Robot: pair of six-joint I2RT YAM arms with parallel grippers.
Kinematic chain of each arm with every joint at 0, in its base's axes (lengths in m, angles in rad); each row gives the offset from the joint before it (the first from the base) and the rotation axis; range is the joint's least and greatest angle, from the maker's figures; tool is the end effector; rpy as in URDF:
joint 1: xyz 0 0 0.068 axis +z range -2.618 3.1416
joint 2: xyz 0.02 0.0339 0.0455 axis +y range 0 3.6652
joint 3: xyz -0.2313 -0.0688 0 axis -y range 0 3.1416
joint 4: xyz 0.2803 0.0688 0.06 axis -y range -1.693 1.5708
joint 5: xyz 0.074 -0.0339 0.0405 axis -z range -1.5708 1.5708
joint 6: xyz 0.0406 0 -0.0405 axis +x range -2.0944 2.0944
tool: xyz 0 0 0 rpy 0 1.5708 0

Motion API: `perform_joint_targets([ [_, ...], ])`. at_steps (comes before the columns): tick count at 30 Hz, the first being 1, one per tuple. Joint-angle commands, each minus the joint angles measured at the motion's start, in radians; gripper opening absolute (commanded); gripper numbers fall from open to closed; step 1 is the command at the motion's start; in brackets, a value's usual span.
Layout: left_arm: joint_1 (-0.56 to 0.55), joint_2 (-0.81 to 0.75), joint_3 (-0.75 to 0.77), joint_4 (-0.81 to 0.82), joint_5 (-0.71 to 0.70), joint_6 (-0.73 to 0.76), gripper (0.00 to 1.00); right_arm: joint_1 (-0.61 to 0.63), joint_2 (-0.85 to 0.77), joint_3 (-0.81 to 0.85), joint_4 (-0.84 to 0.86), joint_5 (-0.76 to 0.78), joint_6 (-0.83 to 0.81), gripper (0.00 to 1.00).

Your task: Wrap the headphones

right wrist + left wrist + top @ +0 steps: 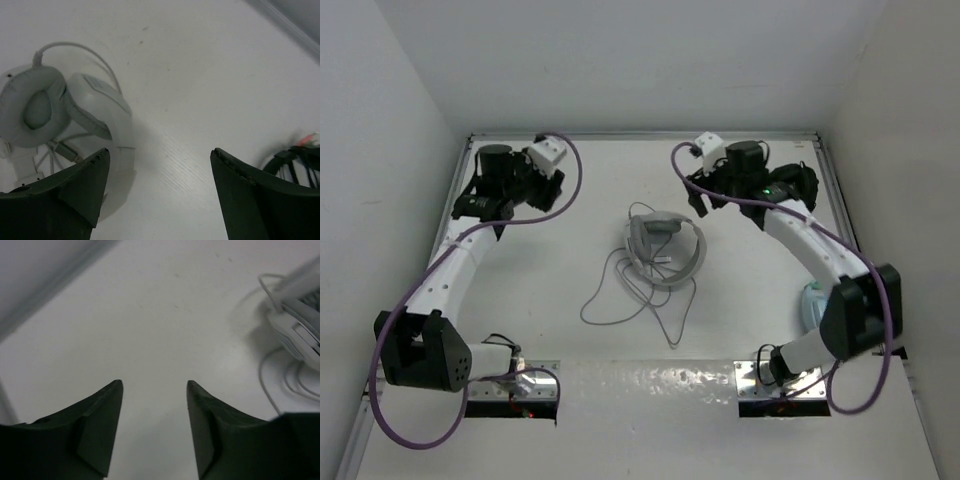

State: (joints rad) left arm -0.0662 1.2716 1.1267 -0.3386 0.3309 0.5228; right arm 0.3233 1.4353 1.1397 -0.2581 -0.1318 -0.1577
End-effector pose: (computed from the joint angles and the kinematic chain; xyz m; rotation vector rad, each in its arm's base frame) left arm 0.3358 -0.0355 0.3012 0.7799 1.8703 -0.0521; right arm 0.3506 0.1231 0.2583 -0.5826 2.0470 0.2379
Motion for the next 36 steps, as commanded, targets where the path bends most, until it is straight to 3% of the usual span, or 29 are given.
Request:
perform_joint_targets([
  [1, -0.034, -0.028, -0.044, -0.172, 0.057, -0.067, 0.55, 0.071, 0.164, 0.107, -0.079, -0.018, -0.077, 0.83],
  [2, -0.034, -0.046, -0.065, -0.157, 0.063, -0.105, 0.61, 0.1, 0.198, 0.15, -0.087, -0.028, -0.109, 0.9],
  [5, -0.034, -0.095, -0.119, -0.125, 0.056, -0.156, 0.65, 0.147, 0.307, 0.219, -0.105, -0.064, -0.19, 0.98],
  [9, -0.034, -0.161, -0.194, -0.036, 0.011, -0.184, 0.67, 0.183, 0.427, 0.305, -0.153, -0.086, -0.217, 0.99],
  [14, -0.034, -0.179, -0.214, 0.01, -0.045, -0.184, 0.71, 0.195, 0.571, 0.351, -0.11, 0.041, -0.151, 0.95],
  [16, -0.034, -0.178, -0.202, 0.007, -0.062, -0.193, 0.71, 0.198, 0.588, 0.354, -0.089, 0.063, -0.146, 0.86],
  [18, -0.034, -0.183, -0.194, 0.003, -0.061, -0.187, 0.72, 0.198, 0.591, 0.354, -0.061, 0.098, -0.137, 0.71],
  [20, -0.034, -0.192, -0.197, 0.016, -0.049, -0.182, 0.72, 0.198, 0.588, 0.357, -0.058, 0.129, -0.141, 0.66],
  [23, -0.034, -0.201, -0.199, 0.058, -0.036, -0.176, 0.73, 0.198, 0.588, 0.362, -0.076, 0.168, -0.149, 0.51],
  [24, -0.034, -0.199, -0.196, 0.07, -0.044, -0.181, 0.74, 0.198, 0.587, 0.35, -0.076, 0.178, -0.135, 0.3],
  [27, -0.032, -0.189, -0.168, 0.108, -0.059, -0.205, 0.73, 0.198, 0.573, 0.345, -0.078, 0.218, -0.044, 0.0],
  [29, -0.032, -0.18, -0.147, 0.116, -0.038, -0.233, 0.72, 0.197, 0.529, 0.348, -0.041, 0.277, 0.044, 0.0],
  [34, -0.034, -0.143, -0.079, 0.142, 0.022, -0.314, 0.67, 0.174, 0.36, 0.29, 0.157, 0.386, 0.505, 0.0],
  [36, -0.035, -0.117, -0.05, 0.13, 0.043, -0.366, 0.65, 0.172, 0.3, 0.276, 0.207, 0.507, 0.668, 0.0],
])
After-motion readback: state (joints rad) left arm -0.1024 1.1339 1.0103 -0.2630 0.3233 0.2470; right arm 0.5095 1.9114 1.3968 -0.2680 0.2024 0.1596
